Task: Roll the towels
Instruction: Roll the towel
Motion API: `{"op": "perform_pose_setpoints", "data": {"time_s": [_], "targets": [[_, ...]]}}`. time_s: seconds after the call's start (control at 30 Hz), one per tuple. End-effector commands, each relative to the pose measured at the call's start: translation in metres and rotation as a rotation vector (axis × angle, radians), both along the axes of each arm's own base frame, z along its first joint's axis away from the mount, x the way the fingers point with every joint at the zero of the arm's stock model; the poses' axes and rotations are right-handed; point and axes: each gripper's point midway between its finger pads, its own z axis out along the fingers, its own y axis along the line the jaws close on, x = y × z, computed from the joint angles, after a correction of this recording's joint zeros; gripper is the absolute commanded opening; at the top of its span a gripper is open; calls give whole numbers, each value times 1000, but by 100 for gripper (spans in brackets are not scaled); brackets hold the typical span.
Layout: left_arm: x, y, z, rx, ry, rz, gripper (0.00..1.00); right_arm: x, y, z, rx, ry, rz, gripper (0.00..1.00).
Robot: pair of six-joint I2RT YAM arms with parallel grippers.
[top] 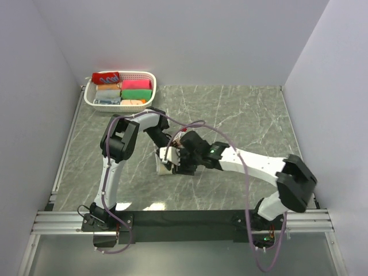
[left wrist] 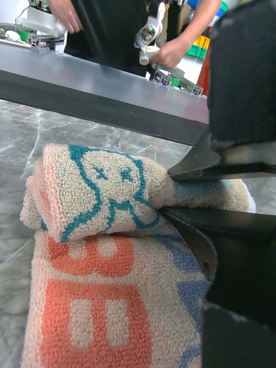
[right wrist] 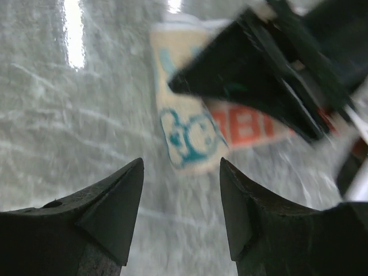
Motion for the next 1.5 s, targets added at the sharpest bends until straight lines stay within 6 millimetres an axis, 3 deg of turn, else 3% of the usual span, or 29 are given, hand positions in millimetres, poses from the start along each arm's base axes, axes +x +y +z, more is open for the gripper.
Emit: {"op": "perform_pose_setpoints", "data": {"time_s": [0.0, 0.3, 0.43, 0.5, 0.57, 0.7, 0.83, 1.0, 1.07, 1.1, 1.13, 1.17, 1.23, 1.27, 1.3, 1.33, 1.37, 1.43, 1.47], "targets": [[15, 30, -58, 137, -132, -128, 27, 12, 27, -6, 40, -52, 40, 63], [19, 30, -59, 133, -149, -134, 29, 7, 40, -55, -41, -5, 111, 63], [19, 32, -58, 125, -155, -124, 31, 2, 36, -82, -113, 34, 133, 45], [20, 37, -55, 123, -164, -104, 35, -1, 32, -88, -137, 50, 157, 18], [22, 40, -49, 87, -154, -51, 43, -12, 29, -91, -146, 99, 187, 0], [42, 49, -12, -25, -194, 93, 52, -27, 32, -84, -145, 192, 222, 0], [68, 70, 24, -110, -260, 243, 57, -43, 27, -86, -196, 319, 227, 0], [97, 113, 68, -187, -341, 443, 61, -52, 36, -75, -209, 439, 183, 0], [103, 142, 77, -188, -368, 537, 61, -59, 32, -79, -250, 522, 136, 0], [102, 149, 79, -191, -375, 561, 61, -60, 42, -69, -230, 555, 144, 0], [101, 164, 75, -185, -385, 612, 62, -69, 34, -79, -296, 636, 123, 0], [100, 171, 82, -185, -422, 634, 62, -66, 44, -72, -287, 662, 100, 0], [100, 184, 83, -175, -480, 673, 61, -76, 44, -78, -317, 781, 80, 0], [93, 193, 86, -162, -519, 698, 60, -71, 49, -75, -300, 817, 48, 0], [90, 197, 88, -146, -545, 713, 60, -70, 50, -76, -292, 853, 32, 0], [76, 200, 76, -103, -544, 714, 60, -75, 52, -76, -276, 932, 30, 0], [77, 204, 89, -92, -667, 698, 60, -72, 55, -74, -262, 964, 10, 0], [56, 203, 81, -64, -734, 667, 61, -72, 55, -75, -252, 1077, -9, 0], [50, 205, 93, -42, -847, 631, 61, -68, 60, -70, -232, 1090, -3, 0]]}}
